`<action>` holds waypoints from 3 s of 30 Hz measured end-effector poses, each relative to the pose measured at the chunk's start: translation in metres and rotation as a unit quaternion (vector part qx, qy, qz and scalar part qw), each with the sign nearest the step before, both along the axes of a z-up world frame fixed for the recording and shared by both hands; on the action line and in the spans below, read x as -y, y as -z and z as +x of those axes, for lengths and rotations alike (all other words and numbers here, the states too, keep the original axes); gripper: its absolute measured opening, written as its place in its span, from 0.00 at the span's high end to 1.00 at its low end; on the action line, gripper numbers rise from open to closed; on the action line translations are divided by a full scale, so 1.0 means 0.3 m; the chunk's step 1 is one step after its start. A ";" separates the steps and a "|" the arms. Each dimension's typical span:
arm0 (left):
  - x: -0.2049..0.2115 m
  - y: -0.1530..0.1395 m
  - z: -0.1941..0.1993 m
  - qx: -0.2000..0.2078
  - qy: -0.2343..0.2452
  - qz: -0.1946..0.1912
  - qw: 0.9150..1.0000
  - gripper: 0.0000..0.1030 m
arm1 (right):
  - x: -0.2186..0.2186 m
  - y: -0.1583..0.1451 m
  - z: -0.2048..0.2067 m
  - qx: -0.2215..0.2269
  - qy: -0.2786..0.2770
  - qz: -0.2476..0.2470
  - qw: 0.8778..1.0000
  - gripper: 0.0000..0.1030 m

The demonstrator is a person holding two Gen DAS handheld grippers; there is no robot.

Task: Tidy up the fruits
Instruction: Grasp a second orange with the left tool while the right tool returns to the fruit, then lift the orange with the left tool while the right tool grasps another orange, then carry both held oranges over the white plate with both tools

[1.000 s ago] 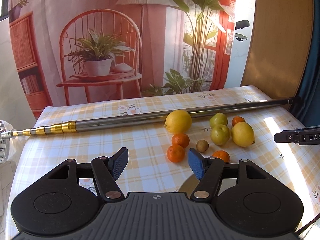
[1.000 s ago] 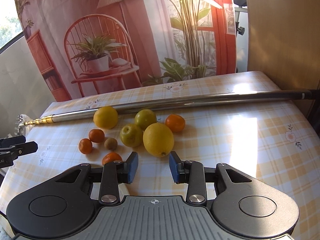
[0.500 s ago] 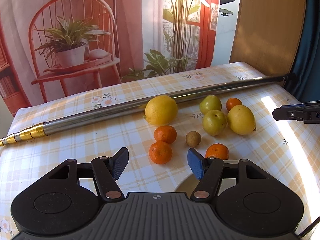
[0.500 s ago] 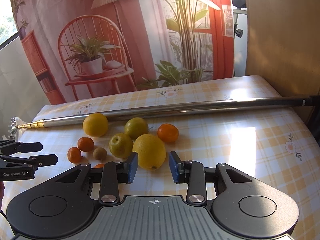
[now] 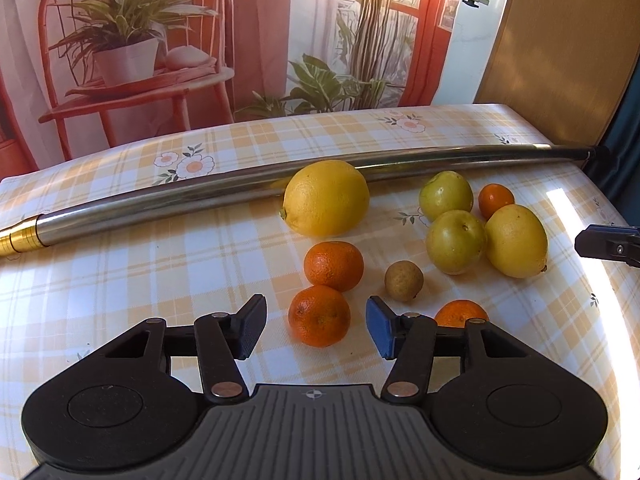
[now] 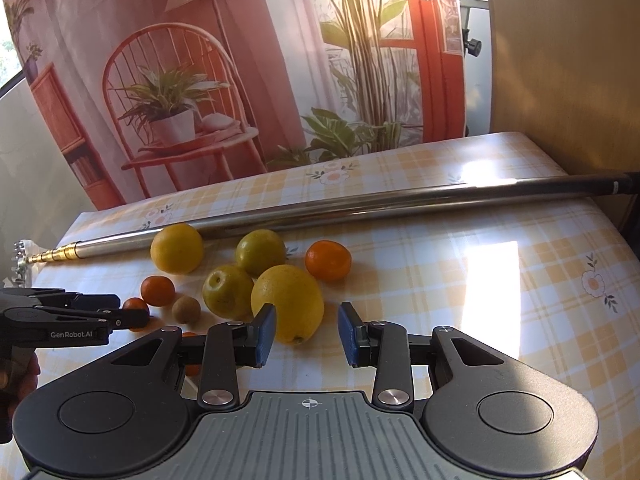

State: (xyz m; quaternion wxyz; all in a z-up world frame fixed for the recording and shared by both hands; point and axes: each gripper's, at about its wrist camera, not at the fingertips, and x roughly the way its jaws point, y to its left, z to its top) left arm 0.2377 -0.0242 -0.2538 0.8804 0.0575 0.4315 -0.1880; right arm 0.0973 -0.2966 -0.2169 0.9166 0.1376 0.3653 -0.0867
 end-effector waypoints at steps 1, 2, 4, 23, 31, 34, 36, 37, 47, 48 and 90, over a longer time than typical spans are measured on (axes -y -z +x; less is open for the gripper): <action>0.001 0.008 0.006 -0.003 0.000 0.002 1.000 0.46 | 0.002 0.003 0.004 -0.002 0.001 0.001 1.000 0.68; 0.000 0.014 0.011 -0.005 0.001 0.003 1.000 0.46 | 0.004 0.006 0.008 -0.003 0.002 0.002 1.000 0.68; 0.000 0.023 0.018 -0.006 0.001 0.003 1.000 0.49 | 0.007 0.010 0.013 -0.005 0.002 0.004 1.000 0.68; -0.025 -0.038 -0.066 0.035 0.008 -0.013 0.999 0.65 | 0.014 0.010 0.049 -0.004 0.003 -0.008 1.000 0.68; -0.041 -0.089 -0.142 0.083 -0.021 0.004 0.996 0.65 | 0.047 0.011 0.073 0.030 0.023 -0.021 0.999 0.68; -0.053 -0.112 -0.162 0.086 -0.034 -0.016 0.996 0.65 | 0.071 0.022 0.090 0.045 0.037 -0.010 0.998 0.68; -0.053 -0.123 -0.174 0.091 -0.037 -0.018 0.995 0.65 | 0.091 0.034 0.109 0.049 0.046 0.000 0.998 0.68; -0.050 -0.126 -0.181 0.095 -0.038 -0.017 0.995 0.65 | 0.099 0.039 0.118 0.050 0.050 0.004 0.997 0.68; -0.045 -0.116 -0.205 0.091 -0.037 -0.017 0.995 0.65 | 0.145 0.118 0.244 0.030 0.051 0.031 0.998 0.63; -0.046 -0.116 -0.207 0.091 -0.038 -0.017 0.995 0.65 | 0.145 0.125 0.254 0.026 0.051 0.032 0.998 0.62; -0.086 -0.156 -0.368 0.082 -0.052 -0.046 0.994 0.65 | 0.034 -0.020 -0.020 0.097 0.034 0.052 0.993 0.65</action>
